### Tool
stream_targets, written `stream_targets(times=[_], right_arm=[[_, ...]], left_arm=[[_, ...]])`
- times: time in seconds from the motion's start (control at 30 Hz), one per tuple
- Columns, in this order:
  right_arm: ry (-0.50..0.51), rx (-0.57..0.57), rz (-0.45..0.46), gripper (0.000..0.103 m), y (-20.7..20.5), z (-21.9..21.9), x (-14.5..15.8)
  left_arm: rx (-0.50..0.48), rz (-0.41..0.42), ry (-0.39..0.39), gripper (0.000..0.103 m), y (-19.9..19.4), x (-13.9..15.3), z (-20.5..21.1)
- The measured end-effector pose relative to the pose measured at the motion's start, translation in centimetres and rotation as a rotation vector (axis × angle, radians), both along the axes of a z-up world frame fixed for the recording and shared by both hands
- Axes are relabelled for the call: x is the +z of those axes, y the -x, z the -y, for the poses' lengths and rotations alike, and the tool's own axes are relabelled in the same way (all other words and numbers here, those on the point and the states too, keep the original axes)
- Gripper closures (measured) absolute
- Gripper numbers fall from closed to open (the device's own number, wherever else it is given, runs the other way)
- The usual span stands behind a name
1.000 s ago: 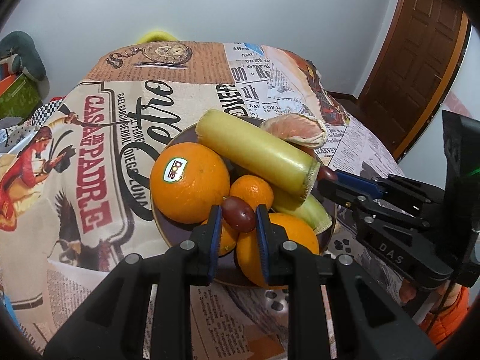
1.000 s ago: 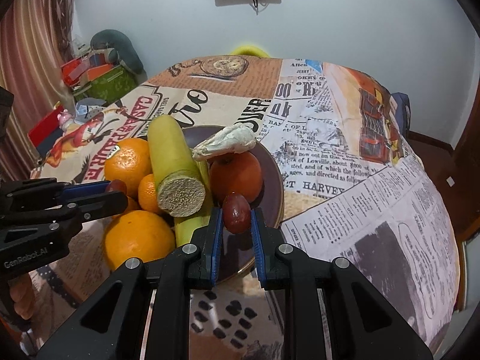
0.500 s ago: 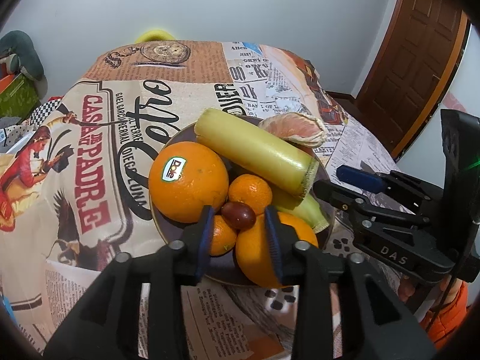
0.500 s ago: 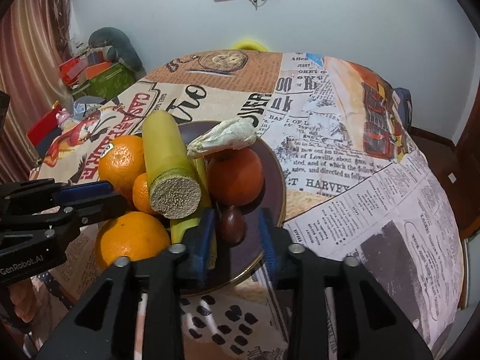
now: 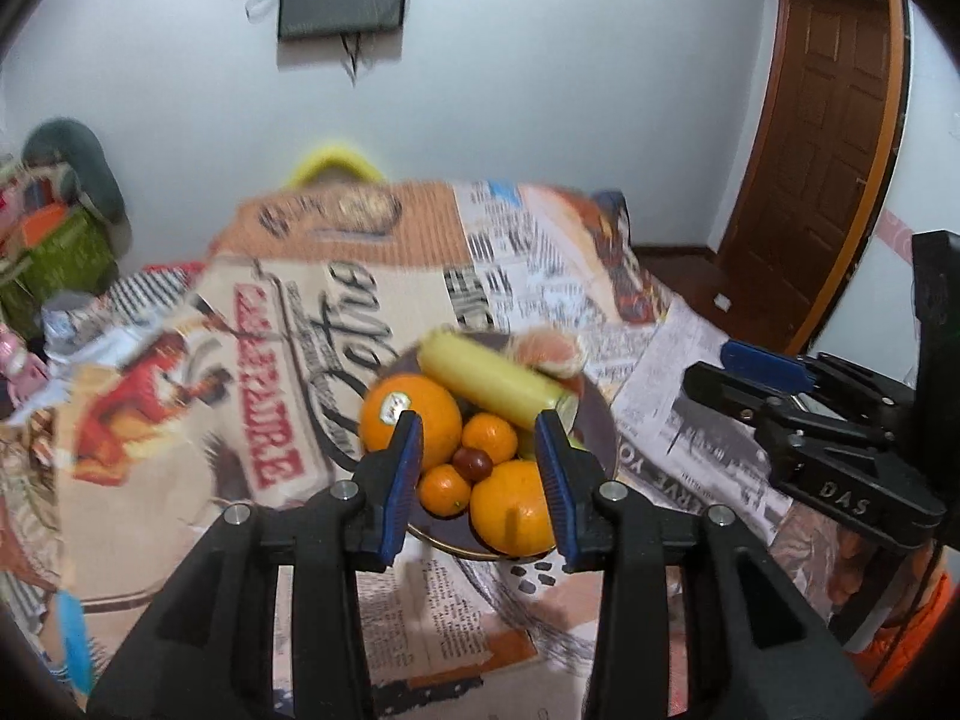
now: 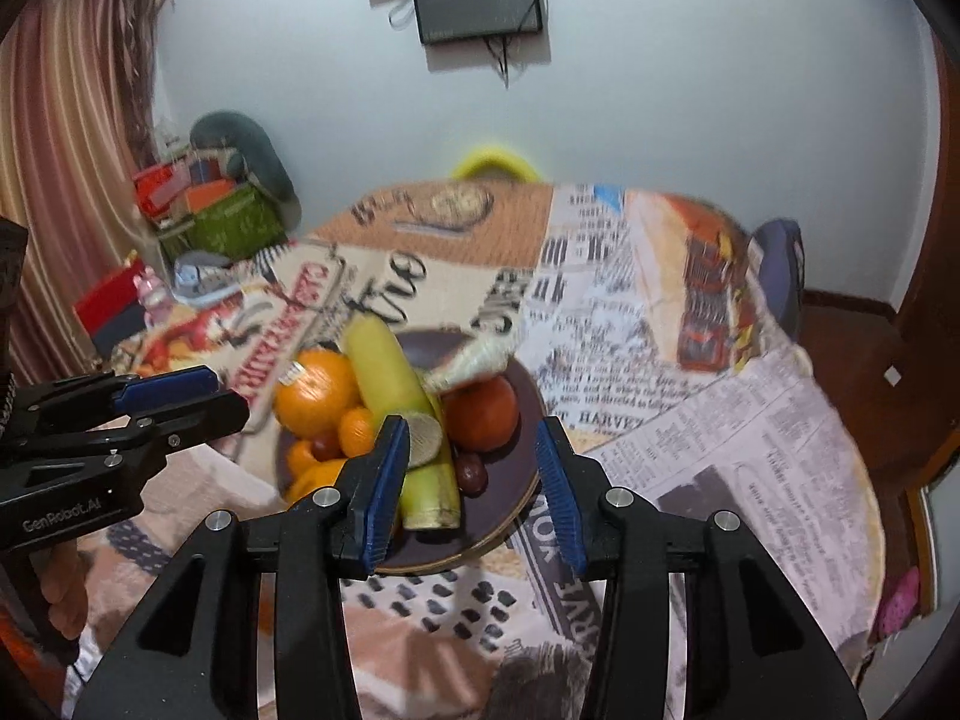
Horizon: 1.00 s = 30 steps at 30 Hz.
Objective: Organize fruits
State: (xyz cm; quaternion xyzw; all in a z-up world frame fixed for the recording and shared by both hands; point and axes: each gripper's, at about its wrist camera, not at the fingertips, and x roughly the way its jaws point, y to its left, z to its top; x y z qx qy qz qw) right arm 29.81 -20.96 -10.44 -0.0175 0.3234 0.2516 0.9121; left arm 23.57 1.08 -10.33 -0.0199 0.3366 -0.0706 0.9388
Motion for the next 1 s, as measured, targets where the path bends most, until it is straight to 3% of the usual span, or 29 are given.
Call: stream_targets(times=[0.33, 0.57, 0.73, 0.8, 1.0], right_arm=[[-0.088, -0.011, 0.236, 0.061, 8.5, 2.1, 9.5], [-0.143, 0.000, 0.356, 0.059, 14.1, 2.6, 13.1], [-0.161, -0.012, 0.414, 0.043, 16.6, 2.5, 14.0], [-0.157, -0.019, 0.429, 0.037, 17.1, 2.4, 14.0], [-0.153, -0.042, 0.454, 0.018, 18.0, 2.0, 13.9]], left_arm=[[0.036, 0.251, 0.003, 0.064, 9.0, 9.2, -0.4], [0.075, 0.441, -0.039, 0.038, 16.1, 13.6, -0.1], [0.087, 0.515, -0.048, 0.023, 19.5, 14.8, 0.0], [0.093, 0.531, -0.053, 0.011, 20.1, 14.9, -0.1], [0.100, 0.542, -0.041, 0.001, 21.4, 14.9, 0.0]])
